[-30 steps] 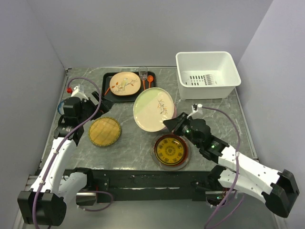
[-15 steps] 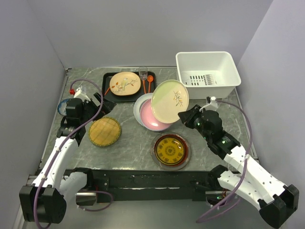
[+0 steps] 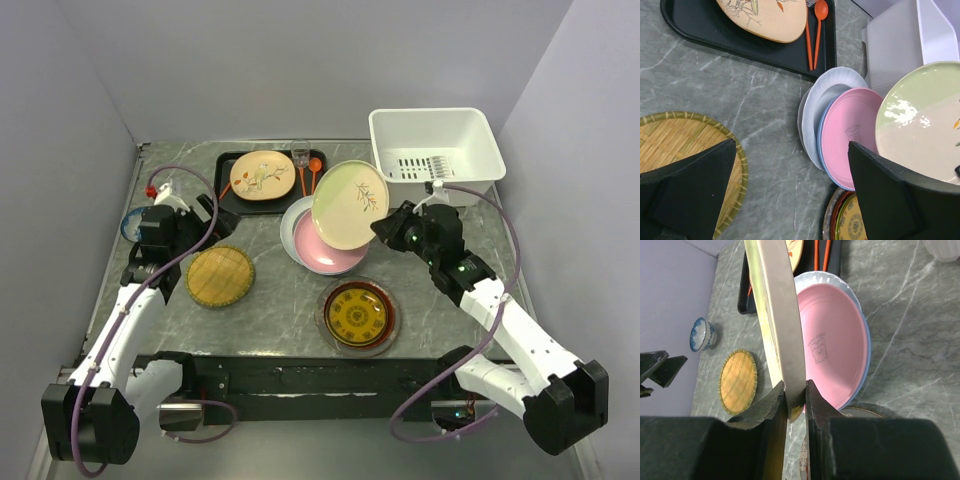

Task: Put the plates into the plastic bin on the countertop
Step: Place the plate in the plastic bin.

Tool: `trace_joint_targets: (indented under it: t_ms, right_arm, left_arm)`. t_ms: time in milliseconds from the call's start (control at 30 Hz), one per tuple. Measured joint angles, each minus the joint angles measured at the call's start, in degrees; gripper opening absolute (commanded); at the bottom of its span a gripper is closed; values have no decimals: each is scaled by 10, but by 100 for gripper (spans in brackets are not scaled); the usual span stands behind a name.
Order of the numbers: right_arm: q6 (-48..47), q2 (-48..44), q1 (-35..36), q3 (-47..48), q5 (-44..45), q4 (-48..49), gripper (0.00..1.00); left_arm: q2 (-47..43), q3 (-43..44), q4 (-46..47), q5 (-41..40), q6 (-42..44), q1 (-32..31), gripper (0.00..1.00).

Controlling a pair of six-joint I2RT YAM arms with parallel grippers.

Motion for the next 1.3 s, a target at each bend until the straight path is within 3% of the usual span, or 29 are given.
trace_joint_targets:
  t_ms: [467, 1300]
  right_arm:
    - [-1, 7, -73, 14, -68, 8, 0]
    - [28, 161, -204, 149, -152, 47, 0]
  left_arm:
    - [24, -6, -4, 7, 10, 0, 99]
    - [38, -6, -6, 5, 21, 0, 99]
